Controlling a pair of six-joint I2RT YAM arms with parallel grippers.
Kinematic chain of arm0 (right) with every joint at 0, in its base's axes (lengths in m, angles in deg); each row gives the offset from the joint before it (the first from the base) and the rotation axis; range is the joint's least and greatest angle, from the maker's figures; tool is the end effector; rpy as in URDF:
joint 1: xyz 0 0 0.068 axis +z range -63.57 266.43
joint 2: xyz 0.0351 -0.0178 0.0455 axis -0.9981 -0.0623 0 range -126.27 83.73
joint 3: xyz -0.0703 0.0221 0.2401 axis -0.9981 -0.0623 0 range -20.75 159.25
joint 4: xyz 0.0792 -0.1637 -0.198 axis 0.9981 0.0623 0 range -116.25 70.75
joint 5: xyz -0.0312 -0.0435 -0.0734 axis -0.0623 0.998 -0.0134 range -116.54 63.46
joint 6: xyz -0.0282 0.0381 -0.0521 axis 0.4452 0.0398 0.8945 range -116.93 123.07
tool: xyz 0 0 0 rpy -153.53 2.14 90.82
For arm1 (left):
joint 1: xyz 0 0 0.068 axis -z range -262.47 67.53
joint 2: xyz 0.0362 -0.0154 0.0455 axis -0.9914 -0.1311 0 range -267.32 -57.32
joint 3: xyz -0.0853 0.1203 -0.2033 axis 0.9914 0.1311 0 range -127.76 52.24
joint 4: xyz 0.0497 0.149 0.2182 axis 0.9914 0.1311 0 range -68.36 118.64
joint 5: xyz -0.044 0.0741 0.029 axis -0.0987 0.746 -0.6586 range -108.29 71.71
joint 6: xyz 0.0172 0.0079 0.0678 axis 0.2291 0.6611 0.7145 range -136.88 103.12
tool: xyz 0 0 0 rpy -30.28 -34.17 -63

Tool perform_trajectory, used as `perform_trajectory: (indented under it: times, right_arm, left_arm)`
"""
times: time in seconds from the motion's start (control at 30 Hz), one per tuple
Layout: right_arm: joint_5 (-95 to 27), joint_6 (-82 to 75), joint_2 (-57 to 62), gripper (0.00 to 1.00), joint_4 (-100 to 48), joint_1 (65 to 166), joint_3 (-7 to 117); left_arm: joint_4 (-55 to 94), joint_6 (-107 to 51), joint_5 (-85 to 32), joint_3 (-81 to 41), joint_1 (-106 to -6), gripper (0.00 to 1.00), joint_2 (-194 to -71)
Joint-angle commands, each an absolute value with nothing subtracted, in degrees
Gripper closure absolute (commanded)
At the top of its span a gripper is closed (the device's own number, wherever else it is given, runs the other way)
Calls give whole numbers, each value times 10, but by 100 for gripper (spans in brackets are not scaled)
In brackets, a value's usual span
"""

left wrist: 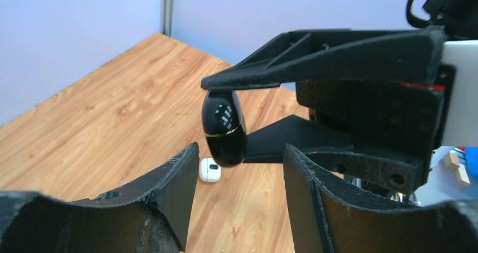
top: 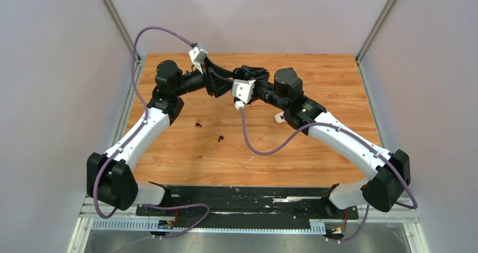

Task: Insert the wireless bluetooth earbuds into the charging case
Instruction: Open the charging case.

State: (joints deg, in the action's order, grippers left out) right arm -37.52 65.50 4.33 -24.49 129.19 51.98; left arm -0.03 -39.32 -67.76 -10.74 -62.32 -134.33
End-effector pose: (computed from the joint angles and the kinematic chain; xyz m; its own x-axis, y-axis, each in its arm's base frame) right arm 0.2588 0.2544 0.3620 0.6636 -0.5716 -0.4826 -0.4680 0.1862 -0.8639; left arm 0.3004 -0.1569 0.3606 -0.2402 -0.1761 -0.9546 0.9082 0.3066 -0.2850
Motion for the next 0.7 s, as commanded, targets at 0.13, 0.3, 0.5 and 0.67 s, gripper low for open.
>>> perform_trajectory:
  times: [0.13, 0.3, 0.5, 0.67]
  right_arm:
    - [-367, 672, 62, 100, -283, 1301, 517]
    - [-364, 673, 60, 100, -300, 1308, 517]
    - [-368, 680, 58, 100, -302, 1309, 519]
    - [-368, 681, 57, 100, -303, 1312, 520]
  left_arm:
    - [-70, -428, -730, -139, -622, 46, -1353]
    - [-64, -440, -736, -153, -622, 49, -1373]
    - [-71, -446, -733, -161, -622, 49, -1385]
    - [-82, -449, -735, -160, -622, 57, -1387]
